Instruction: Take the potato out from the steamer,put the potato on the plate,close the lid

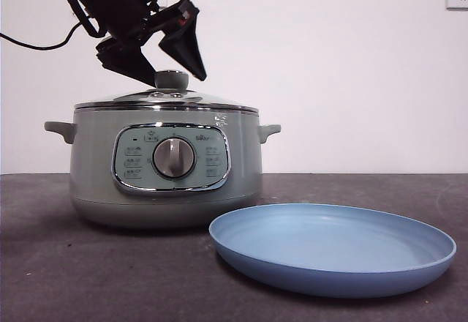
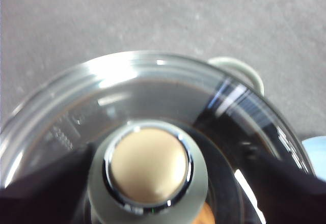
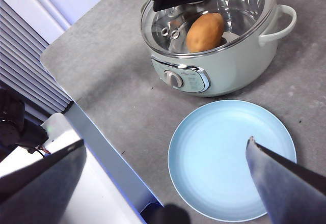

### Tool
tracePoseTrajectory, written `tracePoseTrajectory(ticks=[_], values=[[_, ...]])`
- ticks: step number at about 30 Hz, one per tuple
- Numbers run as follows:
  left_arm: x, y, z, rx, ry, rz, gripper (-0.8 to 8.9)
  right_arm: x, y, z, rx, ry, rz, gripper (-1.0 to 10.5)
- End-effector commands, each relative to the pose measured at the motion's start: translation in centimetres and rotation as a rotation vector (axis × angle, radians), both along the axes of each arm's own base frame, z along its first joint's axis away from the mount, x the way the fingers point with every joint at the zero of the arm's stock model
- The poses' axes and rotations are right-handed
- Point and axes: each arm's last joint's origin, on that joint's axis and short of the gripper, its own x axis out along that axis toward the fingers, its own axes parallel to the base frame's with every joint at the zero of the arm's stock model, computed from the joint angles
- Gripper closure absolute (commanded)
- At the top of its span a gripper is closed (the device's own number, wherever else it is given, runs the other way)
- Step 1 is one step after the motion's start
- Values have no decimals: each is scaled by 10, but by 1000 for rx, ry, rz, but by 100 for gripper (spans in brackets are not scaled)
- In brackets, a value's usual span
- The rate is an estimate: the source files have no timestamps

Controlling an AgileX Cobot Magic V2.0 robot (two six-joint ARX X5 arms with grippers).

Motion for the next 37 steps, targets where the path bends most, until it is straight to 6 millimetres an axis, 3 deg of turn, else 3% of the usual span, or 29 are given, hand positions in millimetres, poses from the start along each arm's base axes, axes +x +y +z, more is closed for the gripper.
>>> tracePoseTrajectory(ticks=[1,12,22,30,37], values=[[0,-1,-2,10,8,-6,526,0,0,1,5,-4,-1,380],[-1,-5,-1,4,-3,-18,831,0,0,1,5,-4,-2,380],[-5,-2,9,-13,-31,-11,822,0,0,1,13,9,-11,381],[-30,8,46,-50,-124,-8,822,0,0,2,18,13,-15,382],[-69,29,85,-89,-186,21,822,11,3,4,58,17,-45,383]])
